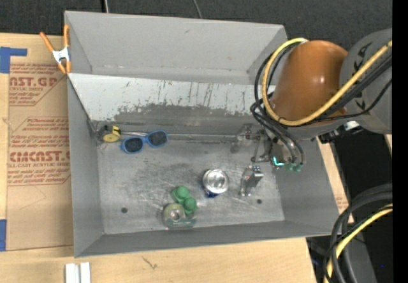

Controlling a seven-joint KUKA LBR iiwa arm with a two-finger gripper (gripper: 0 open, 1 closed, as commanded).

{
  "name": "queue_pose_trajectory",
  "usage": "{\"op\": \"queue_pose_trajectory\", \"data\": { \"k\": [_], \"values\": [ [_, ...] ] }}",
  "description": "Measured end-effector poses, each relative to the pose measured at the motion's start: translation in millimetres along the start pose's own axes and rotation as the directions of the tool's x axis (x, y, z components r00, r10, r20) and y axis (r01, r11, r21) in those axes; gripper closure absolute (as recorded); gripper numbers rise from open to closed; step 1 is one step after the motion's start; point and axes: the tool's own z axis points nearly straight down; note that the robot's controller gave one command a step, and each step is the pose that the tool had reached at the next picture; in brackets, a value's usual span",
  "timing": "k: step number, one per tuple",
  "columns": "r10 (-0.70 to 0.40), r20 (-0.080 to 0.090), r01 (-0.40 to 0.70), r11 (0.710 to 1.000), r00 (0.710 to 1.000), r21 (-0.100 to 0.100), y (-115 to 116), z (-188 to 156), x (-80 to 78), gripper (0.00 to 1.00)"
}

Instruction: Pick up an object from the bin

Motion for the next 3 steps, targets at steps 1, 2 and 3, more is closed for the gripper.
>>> {"op": "queue_pose_trajectory", "data": {
  "k": [1,2,3],
  "values": [
    [0.065,0.017,-0.065,0.998,0.998,-0.002,13.6,126.5,-19.8,0.0],
    [0.039,0.011,-0.039,0.999,0.999,0.0,18.1,95.4,-26.9,0.0],
    [-0.091,0.006,0.091,0.996,0.996,0.001,21.0,97.7,-11.1,0.0]
  ]
}}
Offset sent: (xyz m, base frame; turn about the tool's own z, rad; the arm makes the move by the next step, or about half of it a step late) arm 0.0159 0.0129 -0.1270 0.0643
